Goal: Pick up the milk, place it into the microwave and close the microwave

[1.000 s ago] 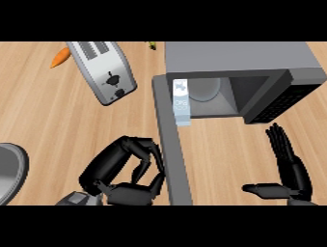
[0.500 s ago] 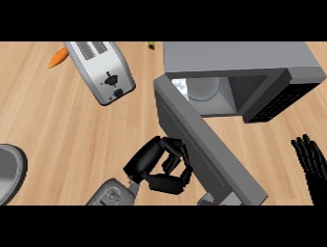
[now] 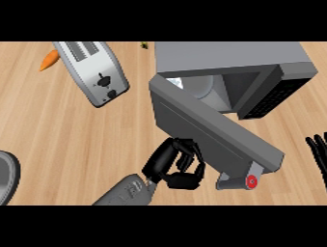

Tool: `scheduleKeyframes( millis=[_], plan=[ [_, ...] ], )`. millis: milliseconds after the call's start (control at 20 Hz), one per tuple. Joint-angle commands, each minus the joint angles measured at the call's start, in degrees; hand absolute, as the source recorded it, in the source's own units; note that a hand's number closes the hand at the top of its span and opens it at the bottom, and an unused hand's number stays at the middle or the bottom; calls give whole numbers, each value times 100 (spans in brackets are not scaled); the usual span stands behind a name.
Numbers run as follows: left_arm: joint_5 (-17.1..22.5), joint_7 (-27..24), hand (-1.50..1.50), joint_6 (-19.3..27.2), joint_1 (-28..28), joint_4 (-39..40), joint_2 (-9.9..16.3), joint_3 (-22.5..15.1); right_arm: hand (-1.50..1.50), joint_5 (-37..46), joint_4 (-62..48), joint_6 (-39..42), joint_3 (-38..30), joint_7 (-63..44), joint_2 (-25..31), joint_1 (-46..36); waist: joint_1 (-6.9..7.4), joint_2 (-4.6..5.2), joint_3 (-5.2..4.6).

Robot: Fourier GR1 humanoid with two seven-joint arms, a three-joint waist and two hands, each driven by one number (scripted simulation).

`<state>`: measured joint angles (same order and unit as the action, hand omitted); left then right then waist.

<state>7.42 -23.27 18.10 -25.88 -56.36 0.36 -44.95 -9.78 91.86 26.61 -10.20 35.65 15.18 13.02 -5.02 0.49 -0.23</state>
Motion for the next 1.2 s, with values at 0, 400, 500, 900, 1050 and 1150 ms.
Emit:
scheduleKeyframes(
  millis=[0,400,500,900,1050,1150],
  plan=[
    [718,229,150,351,-485,318,-34,-597,-150,-418,748,317,-17,-340,183,144,-179,25,-7],
    [1849,-308,150,869,-944,319,-33,-783,-150,-786,1110,552,164,-742,288,120,-444,112,-15],
    [2015,-293,150,1148,-1139,177,-33,-838,-150,-702,1196,535,201,-924,418,4,-514,122,-19],
    [2825,-505,150,2188,-1524,269,-35,-548,-150,-856,1531,524,10,-1201,730,-298,-691,166,-20],
    [3086,-370,-150,2340,-1953,433,-36,-437,-150,-1018,1482,504,-135,-1282,834,-490,-746,197,-8],
    [3233,-405,-150,2450,-1986,554,-36,-432,-150,-1208,1588,507,-166,-1417,887,-562,-844,221,-18]
  ],
)
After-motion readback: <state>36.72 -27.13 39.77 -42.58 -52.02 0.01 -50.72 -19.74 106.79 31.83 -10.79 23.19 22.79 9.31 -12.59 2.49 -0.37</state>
